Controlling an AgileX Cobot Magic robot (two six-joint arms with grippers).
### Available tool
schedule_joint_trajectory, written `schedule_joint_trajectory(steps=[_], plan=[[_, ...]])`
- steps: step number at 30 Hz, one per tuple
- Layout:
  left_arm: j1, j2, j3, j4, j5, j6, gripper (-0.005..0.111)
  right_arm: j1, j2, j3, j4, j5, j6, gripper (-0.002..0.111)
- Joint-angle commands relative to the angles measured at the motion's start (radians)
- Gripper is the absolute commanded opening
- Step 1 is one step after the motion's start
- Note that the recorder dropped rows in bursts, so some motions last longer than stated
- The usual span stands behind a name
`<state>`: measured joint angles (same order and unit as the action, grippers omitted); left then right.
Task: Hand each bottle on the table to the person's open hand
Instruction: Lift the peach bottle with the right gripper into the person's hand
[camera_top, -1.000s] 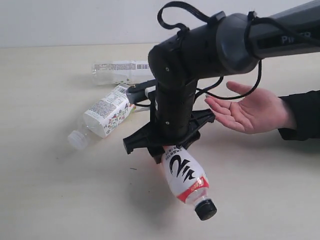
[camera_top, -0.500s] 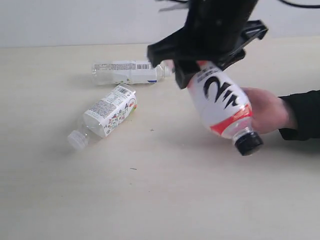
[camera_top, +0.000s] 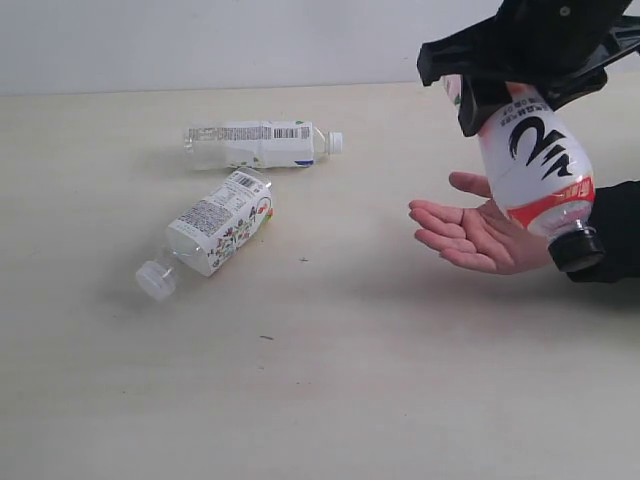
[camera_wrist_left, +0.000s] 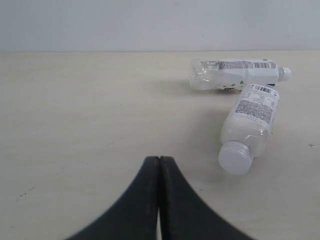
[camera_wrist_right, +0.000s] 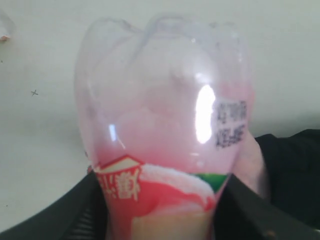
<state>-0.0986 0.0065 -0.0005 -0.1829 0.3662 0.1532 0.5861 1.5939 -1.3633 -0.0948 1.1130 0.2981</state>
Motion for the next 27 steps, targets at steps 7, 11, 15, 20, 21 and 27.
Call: schedule_joint_trajectory(steps=[7,11,15,20,21,27], plan=[[-0.005,-0.007,0.0,-0.011,-0.006,-0.003,0.0,-0.005,0.114,0.055,-0.047,-0.158,0.02,0.0],[-0.005,-0.007,0.0,-0.011,-0.006,-0.003,0.0,-0.005,0.152,0.055,-0.047,-0.173,0.02,0.0],[-0.005,-0.007,0.0,-0.011,-0.006,-0.003,0.0,-0.005,0.185,0.055,-0.103,-0.181,0.077,0.0],[-0.005,-0.007,0.0,-0.011,-0.006,-0.003,0.0,-0.005,0.21,0.055,-0.116,-0.146,0.098,0.0],[-0.005,-0.007,0.0,-0.011,-0.006,-0.003,0.0,-0.005,0.214,0.055,-0.116,-0.142,0.098,0.0],[-0.005,-0.007,0.0,-0.011,-0.006,-0.003,0.0,-0.005,0.216,0.055,-0.104,-0.14,0.098,0.015]])
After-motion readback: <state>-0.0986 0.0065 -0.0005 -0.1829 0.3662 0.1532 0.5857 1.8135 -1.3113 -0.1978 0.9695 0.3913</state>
